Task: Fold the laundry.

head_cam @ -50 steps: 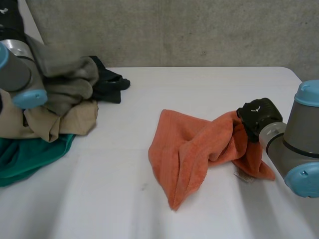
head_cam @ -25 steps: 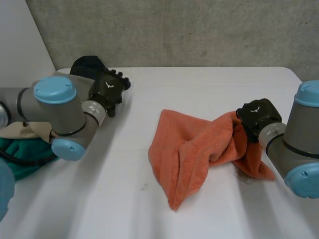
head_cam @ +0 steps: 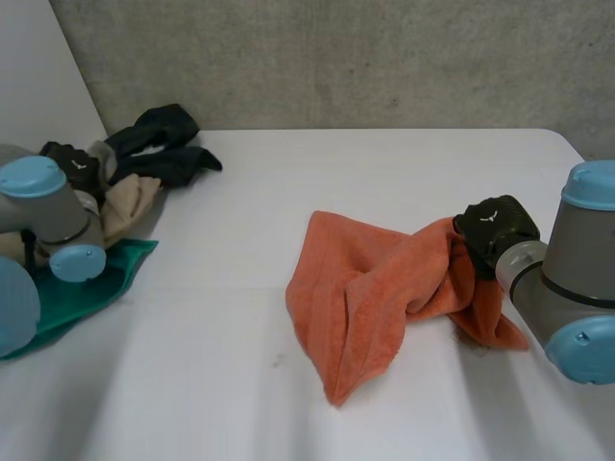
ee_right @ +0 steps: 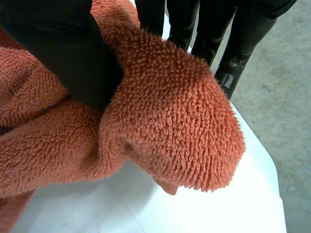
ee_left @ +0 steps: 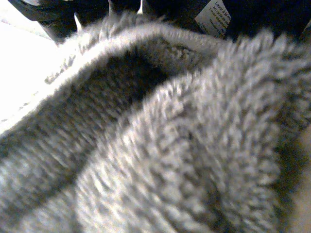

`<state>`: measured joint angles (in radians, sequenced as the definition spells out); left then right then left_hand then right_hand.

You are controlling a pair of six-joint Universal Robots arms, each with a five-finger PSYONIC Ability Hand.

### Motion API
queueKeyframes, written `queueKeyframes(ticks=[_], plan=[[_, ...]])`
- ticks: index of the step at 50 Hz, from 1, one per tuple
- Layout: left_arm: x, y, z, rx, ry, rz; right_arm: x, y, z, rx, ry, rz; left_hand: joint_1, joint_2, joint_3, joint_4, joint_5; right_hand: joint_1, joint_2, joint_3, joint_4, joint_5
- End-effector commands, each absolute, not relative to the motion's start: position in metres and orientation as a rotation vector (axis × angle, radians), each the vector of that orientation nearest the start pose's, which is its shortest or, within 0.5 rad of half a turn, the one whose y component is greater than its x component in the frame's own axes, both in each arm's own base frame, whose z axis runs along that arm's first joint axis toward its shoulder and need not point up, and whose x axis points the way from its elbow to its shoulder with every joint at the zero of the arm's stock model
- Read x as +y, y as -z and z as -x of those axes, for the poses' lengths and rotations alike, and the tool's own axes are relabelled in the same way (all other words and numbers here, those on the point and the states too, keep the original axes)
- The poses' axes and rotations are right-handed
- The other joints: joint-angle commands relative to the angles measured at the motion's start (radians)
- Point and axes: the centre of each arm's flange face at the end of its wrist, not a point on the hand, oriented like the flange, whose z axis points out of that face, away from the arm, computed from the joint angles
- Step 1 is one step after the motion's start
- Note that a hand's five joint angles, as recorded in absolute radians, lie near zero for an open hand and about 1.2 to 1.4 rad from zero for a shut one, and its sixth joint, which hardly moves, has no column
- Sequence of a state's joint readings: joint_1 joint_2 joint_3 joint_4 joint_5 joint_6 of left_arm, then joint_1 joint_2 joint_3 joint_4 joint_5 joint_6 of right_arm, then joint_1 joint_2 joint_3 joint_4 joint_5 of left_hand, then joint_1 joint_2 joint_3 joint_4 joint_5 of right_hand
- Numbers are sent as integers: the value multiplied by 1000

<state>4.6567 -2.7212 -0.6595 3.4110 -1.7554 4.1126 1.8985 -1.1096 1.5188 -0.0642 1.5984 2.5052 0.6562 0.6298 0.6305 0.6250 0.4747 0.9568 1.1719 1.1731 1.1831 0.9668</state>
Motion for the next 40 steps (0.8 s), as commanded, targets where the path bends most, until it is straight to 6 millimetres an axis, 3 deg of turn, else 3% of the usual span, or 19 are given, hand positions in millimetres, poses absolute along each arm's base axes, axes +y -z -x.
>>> queueKeyframes(ticks=[1, 9, 11, 17, 22, 26, 27, 30, 31, 35, 40], plan=[[-498, -161, 157, 1573, 1671, -687, -300, -171, -240, 2446, 1890, 1258, -28, -2, -3, 3, -21, 439, 224, 223, 213, 255], [-455, -191, 216, 1573, 1853, -730, -299, -172, -239, 2445, 1891, 1250, -278, -252, -252, -247, -271, 439, 224, 223, 213, 255], [-439, -196, 233, 1599, 1894, -757, -299, -173, -239, 2438, 1894, 1249, -466, -439, -440, -434, -459, 439, 224, 223, 213, 255], [-399, -213, 260, 1689, 1981, -793, -299, -176, -241, 2407, 1892, 1259, -482, -455, -456, -451, -475, 439, 224, 223, 213, 255], [-342, -230, 292, 1864, 2133, -857, -298, -179, -241, 2402, 1902, 1250, -482, -455, -456, -451, -475, 439, 224, 223, 213, 255], [-288, -221, 320, 2104, 2190, -990, -297, -184, -240, 2395, 1915, 1247, -469, -443, -443, -438, -462, 439, 224, 223, 213, 255], [-265, -214, 331, 2219, 2188, -1049, -297, -185, -240, 2397, 1916, 1246, -460, -434, -435, -429, -453, 439, 224, 223, 213, 255], [-238, -205, 342, 2376, 2169, -1098, -297, -186, -240, 2394, 1920, 1245, -454, -428, -429, -423, -447, 439, 224, 223, 213, 255], [-222, -198, 350, 2478, 2144, -1123, -297, -186, -240, 2396, 1921, 1244, -446, -419, -420, -415, -439, 439, 224, 223, 213, 255], [-188, -184, 365, 2663, 2074, -1168, -297, -189, -239, 2396, 1931, 1239, -416, -390, -391, -385, -409, 439, 224, 223, 213, 255], [-174, -164, 377, 2740, 2004, -1212, -297, -189, -238, 2398, 1931, 1237, -390, -363, -364, -359, -383, 439, 224, 223, 213, 255]])
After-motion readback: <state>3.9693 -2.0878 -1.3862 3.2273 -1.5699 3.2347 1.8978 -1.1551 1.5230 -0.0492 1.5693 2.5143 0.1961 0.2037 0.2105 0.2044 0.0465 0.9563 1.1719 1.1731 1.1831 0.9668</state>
